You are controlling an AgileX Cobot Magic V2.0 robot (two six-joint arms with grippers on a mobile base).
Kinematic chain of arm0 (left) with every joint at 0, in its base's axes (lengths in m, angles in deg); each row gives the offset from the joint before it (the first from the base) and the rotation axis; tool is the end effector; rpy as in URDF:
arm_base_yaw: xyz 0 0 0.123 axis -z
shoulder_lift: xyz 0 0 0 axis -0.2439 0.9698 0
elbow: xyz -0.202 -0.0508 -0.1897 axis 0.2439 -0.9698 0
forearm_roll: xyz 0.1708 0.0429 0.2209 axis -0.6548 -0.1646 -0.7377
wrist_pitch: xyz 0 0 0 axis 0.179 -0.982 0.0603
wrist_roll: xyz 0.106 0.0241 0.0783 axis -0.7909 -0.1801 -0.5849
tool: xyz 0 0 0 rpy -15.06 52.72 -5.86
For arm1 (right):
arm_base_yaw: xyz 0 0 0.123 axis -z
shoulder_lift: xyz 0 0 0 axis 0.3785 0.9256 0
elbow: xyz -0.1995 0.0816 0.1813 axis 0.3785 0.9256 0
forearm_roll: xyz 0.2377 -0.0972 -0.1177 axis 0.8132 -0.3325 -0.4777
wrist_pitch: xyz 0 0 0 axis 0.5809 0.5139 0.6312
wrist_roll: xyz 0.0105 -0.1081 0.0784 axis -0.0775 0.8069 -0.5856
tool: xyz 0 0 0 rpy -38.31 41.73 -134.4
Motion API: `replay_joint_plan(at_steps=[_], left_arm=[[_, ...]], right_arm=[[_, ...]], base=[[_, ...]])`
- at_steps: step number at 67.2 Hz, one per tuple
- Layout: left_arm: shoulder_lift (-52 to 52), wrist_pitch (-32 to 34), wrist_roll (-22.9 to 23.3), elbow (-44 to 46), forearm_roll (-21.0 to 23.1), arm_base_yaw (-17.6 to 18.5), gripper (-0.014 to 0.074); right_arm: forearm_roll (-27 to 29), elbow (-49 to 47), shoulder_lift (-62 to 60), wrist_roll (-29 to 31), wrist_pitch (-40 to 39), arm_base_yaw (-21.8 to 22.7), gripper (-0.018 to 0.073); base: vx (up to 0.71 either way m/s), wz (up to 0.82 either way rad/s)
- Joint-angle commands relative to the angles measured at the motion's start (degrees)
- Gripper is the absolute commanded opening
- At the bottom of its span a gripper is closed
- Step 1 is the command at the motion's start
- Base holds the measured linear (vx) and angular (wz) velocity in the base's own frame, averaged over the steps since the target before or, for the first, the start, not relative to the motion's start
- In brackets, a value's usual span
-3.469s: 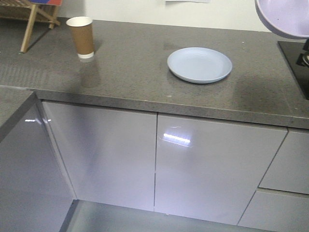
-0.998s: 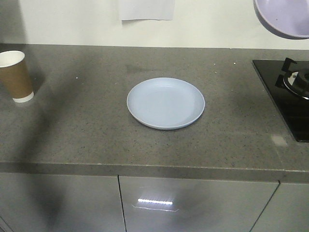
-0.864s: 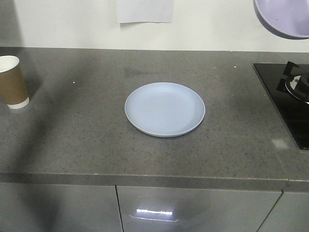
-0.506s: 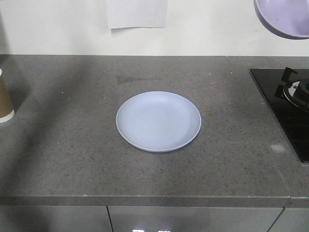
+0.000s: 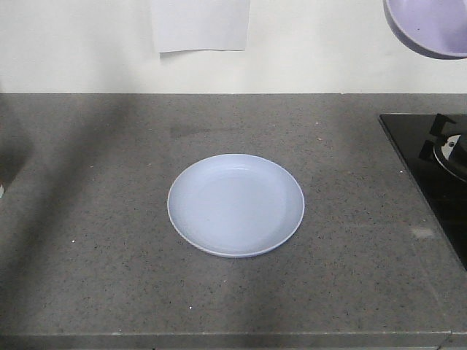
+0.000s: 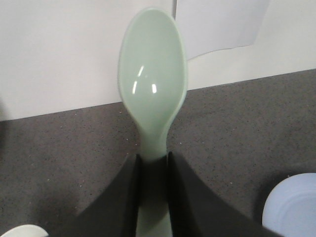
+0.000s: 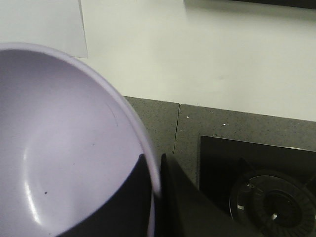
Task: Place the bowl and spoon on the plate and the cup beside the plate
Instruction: 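Drive closer and stop in front of the pale blue plate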
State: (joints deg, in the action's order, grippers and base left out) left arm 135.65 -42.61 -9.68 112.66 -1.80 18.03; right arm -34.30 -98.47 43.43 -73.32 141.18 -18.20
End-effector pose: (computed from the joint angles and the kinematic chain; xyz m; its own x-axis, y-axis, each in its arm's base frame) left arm 0.3795 -0.0324 0.4723 -0.4942 0.0481 -0.8680 0.1161 0.9932 -0.0111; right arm 0.3301 -0.0013 0.4856 -0.4440 -0.0677 -0.8934 -0.1207 0.9926 -0.0153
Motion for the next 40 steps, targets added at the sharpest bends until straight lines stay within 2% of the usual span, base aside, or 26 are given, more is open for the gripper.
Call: replay_joint_plan(at_steps=[1, 40], left_arm=[[-1.8, 4.0, 0.2, 1.2, 0.5, 0.3, -0.0006], [-1.8, 4.0, 0.2, 1.2, 0.5, 0.3, -0.0006]], right_arm=[[0.5, -1.5, -1.6, 0.4, -4.7, 0.2, -0.0006], [0.5, -1.5, -1.6, 0.4, -4.7, 0.2, -0.0006]], base=[[0.09, -0.01], [0.06, -0.01]])
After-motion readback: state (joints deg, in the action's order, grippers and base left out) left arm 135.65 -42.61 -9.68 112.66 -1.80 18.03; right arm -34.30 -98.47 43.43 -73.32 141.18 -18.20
